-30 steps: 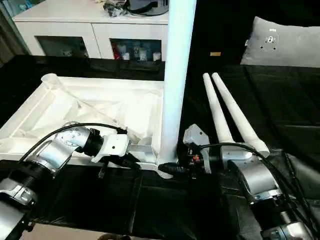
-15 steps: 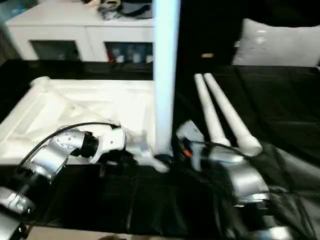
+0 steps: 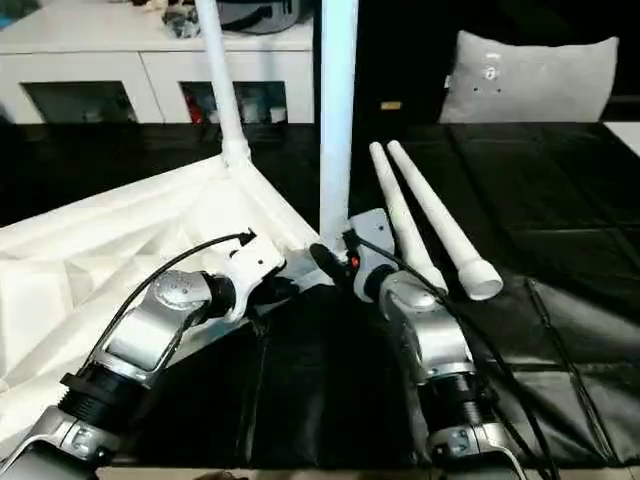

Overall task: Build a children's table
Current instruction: Rotate leg to tighten

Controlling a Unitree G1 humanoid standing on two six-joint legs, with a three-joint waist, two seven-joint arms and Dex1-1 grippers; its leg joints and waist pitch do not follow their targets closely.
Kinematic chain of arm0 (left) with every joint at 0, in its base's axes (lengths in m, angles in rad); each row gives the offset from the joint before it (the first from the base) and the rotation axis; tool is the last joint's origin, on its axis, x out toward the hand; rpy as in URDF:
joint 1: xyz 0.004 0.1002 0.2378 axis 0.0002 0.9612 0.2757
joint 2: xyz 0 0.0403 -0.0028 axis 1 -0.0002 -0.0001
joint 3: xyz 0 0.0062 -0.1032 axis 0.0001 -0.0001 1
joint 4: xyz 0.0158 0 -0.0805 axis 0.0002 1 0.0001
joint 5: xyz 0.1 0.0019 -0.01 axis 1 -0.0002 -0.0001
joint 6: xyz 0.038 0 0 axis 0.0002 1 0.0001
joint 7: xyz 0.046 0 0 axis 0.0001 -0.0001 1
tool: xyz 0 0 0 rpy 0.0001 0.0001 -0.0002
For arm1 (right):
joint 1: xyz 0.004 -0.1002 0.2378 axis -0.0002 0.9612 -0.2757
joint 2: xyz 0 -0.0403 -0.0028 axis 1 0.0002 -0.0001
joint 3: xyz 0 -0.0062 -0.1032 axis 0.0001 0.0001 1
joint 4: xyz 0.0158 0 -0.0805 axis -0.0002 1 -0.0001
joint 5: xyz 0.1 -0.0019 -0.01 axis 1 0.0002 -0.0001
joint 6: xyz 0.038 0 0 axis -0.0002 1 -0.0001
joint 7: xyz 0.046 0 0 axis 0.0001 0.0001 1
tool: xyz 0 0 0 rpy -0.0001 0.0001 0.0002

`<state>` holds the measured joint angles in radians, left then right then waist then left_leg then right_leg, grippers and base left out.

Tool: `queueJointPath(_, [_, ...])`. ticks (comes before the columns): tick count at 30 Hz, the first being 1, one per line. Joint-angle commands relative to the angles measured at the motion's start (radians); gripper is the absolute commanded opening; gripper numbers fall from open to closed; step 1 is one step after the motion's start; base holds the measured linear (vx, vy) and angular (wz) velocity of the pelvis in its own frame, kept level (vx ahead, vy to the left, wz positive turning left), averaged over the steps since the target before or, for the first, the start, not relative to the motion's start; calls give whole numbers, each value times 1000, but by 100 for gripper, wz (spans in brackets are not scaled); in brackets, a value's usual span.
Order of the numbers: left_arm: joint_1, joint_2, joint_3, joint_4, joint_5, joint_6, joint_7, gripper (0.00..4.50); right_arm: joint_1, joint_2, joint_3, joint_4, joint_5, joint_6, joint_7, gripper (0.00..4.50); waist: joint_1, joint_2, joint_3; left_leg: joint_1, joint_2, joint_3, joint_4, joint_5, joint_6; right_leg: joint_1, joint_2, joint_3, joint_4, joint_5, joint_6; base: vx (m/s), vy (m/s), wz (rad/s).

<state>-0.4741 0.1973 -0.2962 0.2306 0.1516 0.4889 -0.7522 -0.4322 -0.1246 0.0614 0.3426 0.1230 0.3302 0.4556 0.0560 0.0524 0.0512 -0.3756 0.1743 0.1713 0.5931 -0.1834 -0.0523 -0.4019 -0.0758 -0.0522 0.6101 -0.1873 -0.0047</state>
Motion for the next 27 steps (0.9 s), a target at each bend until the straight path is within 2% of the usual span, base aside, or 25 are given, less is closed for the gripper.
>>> queueJointPath(1, [-23, 15, 3, -40, 9, -27, 32, 0, 21, 23, 21, 2, 38, 21, 35, 336, 6, 0, -69, 6, 43, -17, -69, -177, 40, 49, -62, 40, -74, -145, -216, 0, 0, 0])
queueJointPath(2, [-23, 15, 3, -40, 9, -27, 32, 0, 21, 23, 21, 2, 38, 21, 35, 336, 6, -2, -70, 4, 42, -17, -67, -167, 44, 50, -62, 40, -73, -121, -221, 0, 0, 0])
queueJointPath(3, [-27, 29, 4, -26, 7, -42, 27, 0, 29, 11, 20, -16, 47, 13, 53, 347, 8, 2, -71, 3, 43, -18, -66, -153, 50, 52, -62, 39, -69, -86, -232, 0, 0, 0])
queueJointPath(4, [-31, 38, 4, -15, 6, -54, 21, 0, 36, 1, 19, -27, 49, 4, 70, 376, 8, 1, -72, 3, 43, -17, -66, -151, 53, 52, -62, 38, -69, -76, -234, 0, 0, 0])
queueJointPath(5, [-37, 54, 1, 3, 3, -81, 0, 0, 49, -16, 19, -51, 57, -8, 104, 382, 11, 2, -72, 2, 43, -17, -64, -152, 59, 53, -62, 37, -69, -66, -236, 0, 0, 0])
queueJointPath(7, [-47, 76, -5, 27, 4, -117, -26, 0, 67, -42, 19, -84, 68, -20, 152, 395, 12, 1, -70, 2, 44, -17, -66, -167, 62, 54, -62, 36, -69, -76, -236, 0, 0, 0])
queueJointPath(9, [-63, 117, -11, 73, -3, -189, -90, 0, 92, -107, 19, -121, 63, -54, 213, 420, 13, 0, -67, 3, 43, -18, -69, -198, 53, 54, -64, 35, -75, -138, -222, 0, 0, 0])
queueJointPath(11, [-66, 127, -15, 83, -5, -214, -109, 0, 95, -121, 16, -126, 65, -63, 229, 431, 12, 0, -66, 4, 45, -18, -70, -213, 44, 53, -66, 36, -77, -173, -215, 0, 0, 0])
queueJointPath(13, [-70, 146, -27, 98, -8, -248, -144, 0, 100, -147, 11, -130, 71, -82, 264, 446, 13, -1, -66, 5, 46, -18, -70, -217, 40, 50, -66, 37, -77, -175, -219, 0, 0, 0])
queueJointPath(17, [-68, 204, -68, 117, -34, -359, -282, 0, 111, -228, 21, -139, 76, -139, 380, 446, 21, 0, -70, 5, 47, -16, -65, -187, 55, 52, -66, 37, -70, -118, -234, 0, 0, 0])
queueJointPath(21, [-89, 251, -111, 182, -45, -490, -414, 0, 116, -316, 57, -147, 87, -169, 537, 446, 41, 1, -68, 9, 50, -13, -64, -197, 64, 49, -65, 37, -70, -127, -240, 0, 0, 0])
queueJointPath(27, [-113, 273, -142, 220, -36, -561, -499, 0, 116, -358, 113, -149, 86, -216, 658, 446, 53, -2, -69, 10, 54, -13, -65, -213, 56, 49, -71, 37, -68, -147, -248, 0, 0, 0])
